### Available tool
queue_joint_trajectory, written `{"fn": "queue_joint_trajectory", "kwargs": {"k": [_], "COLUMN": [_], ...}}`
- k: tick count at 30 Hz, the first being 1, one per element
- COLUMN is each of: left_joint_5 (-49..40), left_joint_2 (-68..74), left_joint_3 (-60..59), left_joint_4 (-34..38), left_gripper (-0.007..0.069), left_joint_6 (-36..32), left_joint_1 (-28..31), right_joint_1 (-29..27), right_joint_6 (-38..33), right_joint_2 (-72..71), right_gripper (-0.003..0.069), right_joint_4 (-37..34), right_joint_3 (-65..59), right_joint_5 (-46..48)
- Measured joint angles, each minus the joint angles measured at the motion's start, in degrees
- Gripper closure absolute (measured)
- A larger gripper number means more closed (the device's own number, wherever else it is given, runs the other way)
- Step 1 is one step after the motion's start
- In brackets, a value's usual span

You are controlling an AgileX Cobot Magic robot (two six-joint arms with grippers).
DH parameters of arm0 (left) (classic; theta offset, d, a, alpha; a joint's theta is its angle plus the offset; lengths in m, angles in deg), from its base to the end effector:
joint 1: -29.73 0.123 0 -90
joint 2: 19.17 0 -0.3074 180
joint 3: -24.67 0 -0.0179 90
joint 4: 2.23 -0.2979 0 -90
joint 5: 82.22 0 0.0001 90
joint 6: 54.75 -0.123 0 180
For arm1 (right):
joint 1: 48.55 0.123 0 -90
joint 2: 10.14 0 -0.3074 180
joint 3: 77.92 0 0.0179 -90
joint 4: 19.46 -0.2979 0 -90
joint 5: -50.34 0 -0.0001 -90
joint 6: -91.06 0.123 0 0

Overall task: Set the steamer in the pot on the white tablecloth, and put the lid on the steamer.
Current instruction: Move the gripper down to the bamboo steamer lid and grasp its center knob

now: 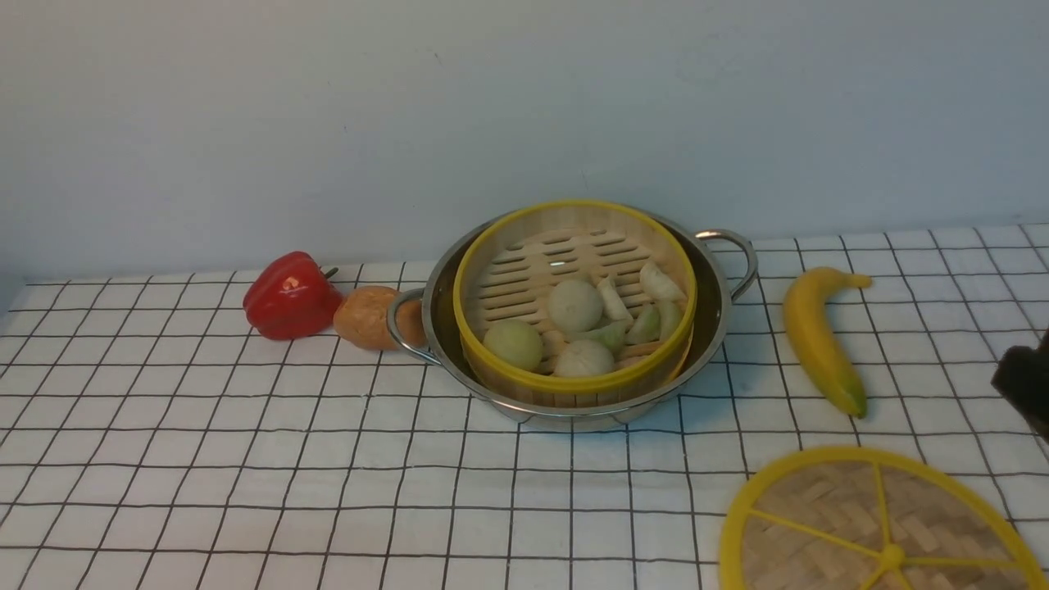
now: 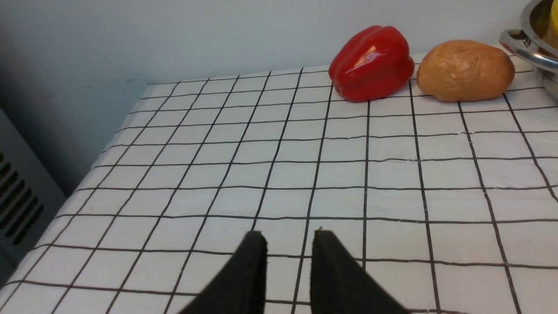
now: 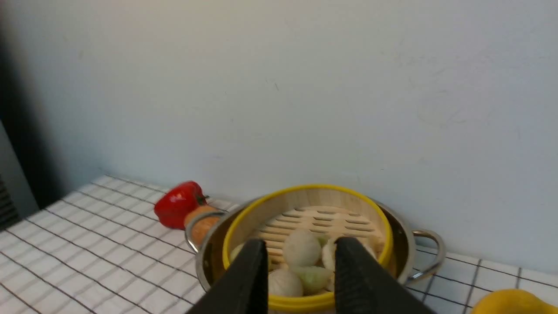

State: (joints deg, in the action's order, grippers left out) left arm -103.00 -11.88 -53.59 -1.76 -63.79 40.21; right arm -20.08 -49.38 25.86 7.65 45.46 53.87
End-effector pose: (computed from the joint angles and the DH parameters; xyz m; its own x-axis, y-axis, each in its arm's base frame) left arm 0.1070 0.0194 0.1683 -0.3001 0.0966 -0.9490 -0.1358 0.9804 0.1427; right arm 0.1529 0.0789 0.2955 -0.1840 0.1462 -0.9720 -0.4222 0.8813 0.2125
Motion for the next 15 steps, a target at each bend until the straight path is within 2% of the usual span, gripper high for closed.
{"fn": "queue_joint_trajectory", "kwargs": {"k": [7,15], "left_joint_5": [0.0,0.0], "left_joint_2": [0.0,0.0], "left_joint_3": [0.0,0.0], "left_joint_4": [0.0,0.0], "left_gripper": [0.0465,0.0454], "left_joint_6": [0.0,0.0], "left_joint_1": [0.0,0.0], "right_joint_1": [0.0,0.0], "right_joint_6": [5.9,7.6], "right_joint_2": [0.0,0.0], "right_gripper": [0.0419,0.0419], "right_joint_4": [-5.8,-7.0], "right_joint_3": [0.0,0.0], "right_joint_5": [-0.9,7.1]}}
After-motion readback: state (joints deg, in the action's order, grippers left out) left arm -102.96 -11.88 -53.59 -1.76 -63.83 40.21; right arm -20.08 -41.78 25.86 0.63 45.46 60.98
